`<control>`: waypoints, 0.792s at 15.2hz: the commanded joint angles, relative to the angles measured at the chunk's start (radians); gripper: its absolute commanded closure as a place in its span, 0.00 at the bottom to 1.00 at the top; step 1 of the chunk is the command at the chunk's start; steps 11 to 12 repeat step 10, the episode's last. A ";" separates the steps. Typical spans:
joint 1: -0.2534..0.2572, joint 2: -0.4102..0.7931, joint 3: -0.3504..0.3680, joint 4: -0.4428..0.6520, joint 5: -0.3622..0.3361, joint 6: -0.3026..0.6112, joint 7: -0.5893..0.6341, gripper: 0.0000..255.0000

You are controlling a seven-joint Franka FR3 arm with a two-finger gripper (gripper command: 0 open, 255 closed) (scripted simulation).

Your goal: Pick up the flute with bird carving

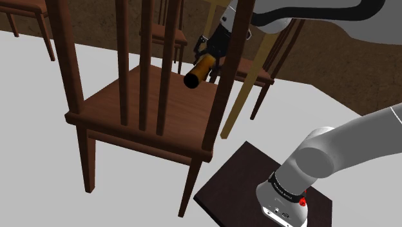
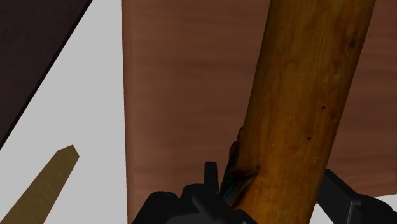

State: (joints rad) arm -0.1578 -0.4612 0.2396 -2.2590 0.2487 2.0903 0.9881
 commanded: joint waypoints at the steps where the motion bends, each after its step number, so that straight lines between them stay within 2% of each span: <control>1: -0.003 0.001 -0.006 0.028 -0.004 -0.027 -0.001 1.00; 8: -0.018 0.005 -0.005 0.126 -0.011 -0.120 0.010 1.00; 12: -0.026 0.004 0.001 0.128 -0.008 -0.122 0.007 1.00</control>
